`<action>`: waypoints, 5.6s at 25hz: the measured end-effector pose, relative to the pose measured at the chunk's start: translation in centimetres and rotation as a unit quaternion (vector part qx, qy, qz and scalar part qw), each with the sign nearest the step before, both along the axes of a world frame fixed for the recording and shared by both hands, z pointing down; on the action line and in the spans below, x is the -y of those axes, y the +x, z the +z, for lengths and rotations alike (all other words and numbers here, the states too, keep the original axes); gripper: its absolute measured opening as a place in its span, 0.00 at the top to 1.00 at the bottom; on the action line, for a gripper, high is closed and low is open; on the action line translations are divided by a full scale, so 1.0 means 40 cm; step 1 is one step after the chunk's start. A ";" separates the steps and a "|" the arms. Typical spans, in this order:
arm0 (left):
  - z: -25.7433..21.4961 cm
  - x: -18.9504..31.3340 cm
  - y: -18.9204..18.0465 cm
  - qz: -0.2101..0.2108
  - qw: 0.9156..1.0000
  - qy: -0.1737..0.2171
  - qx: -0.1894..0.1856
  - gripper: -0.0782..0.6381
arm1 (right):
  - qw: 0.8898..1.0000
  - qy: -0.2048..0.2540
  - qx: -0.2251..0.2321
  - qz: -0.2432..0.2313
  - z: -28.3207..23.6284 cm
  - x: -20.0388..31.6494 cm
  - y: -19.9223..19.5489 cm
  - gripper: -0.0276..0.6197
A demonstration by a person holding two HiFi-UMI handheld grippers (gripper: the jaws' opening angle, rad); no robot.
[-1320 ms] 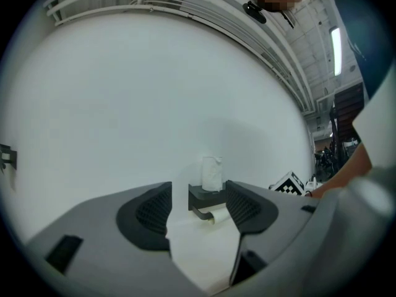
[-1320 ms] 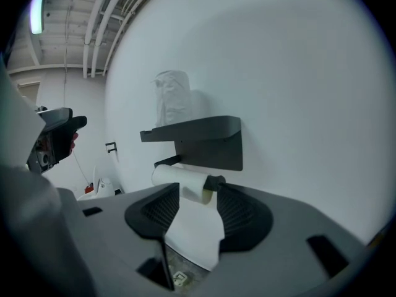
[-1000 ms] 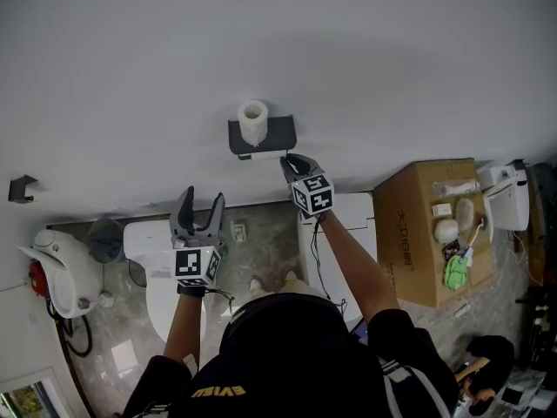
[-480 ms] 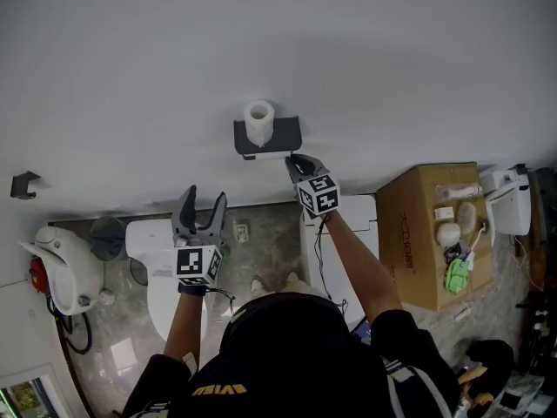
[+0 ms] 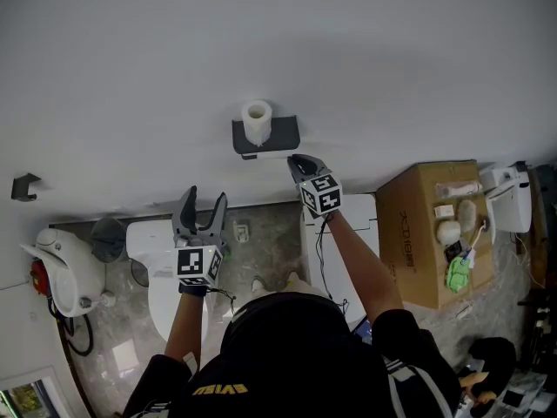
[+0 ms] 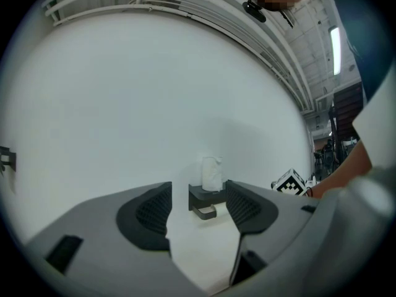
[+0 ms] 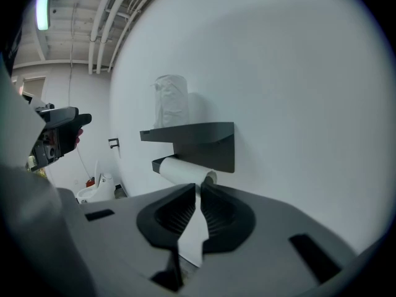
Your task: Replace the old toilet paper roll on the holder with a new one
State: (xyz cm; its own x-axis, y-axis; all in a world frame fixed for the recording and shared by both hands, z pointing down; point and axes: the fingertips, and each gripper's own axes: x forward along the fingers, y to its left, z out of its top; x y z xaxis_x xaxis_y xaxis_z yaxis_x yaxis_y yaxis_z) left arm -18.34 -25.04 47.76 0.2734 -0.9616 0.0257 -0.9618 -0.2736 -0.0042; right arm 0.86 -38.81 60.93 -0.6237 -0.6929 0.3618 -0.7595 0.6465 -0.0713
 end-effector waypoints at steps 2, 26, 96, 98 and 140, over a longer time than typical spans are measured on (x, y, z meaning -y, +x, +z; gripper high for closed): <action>-0.002 0.000 0.004 0.001 1.000 0.000 0.000 0.50 | 1.000 0.000 0.002 0.001 -0.004 0.000 0.009 0.93; -0.014 -0.009 0.055 0.014 1.000 0.007 0.004 0.50 | 1.000 -0.011 0.022 0.017 -0.005 -0.034 0.140 0.95; 0.008 0.368 0.233 0.056 0.998 -0.003 0.025 0.44 | 0.988 0.087 0.058 0.114 -0.297 -0.270 0.379 0.96; 0.010 0.382 0.241 0.056 0.998 -0.006 0.035 0.44 | 0.988 0.087 0.057 0.116 -0.298 -0.271 0.381 0.96; -0.038 0.380 0.288 0.025 0.921 0.030 0.389 0.50 | 0.988 0.084 0.065 0.112 -0.289 -0.264 0.365 0.96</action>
State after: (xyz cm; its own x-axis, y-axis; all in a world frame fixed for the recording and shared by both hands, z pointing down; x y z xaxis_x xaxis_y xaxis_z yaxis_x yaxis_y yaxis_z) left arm -6.82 -40.25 46.24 0.2377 -0.9545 0.1800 -0.6485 -0.2939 -0.7022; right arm 15.45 -28.24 49.38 -0.4809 -0.8624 0.1580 -0.8767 0.4737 -0.0835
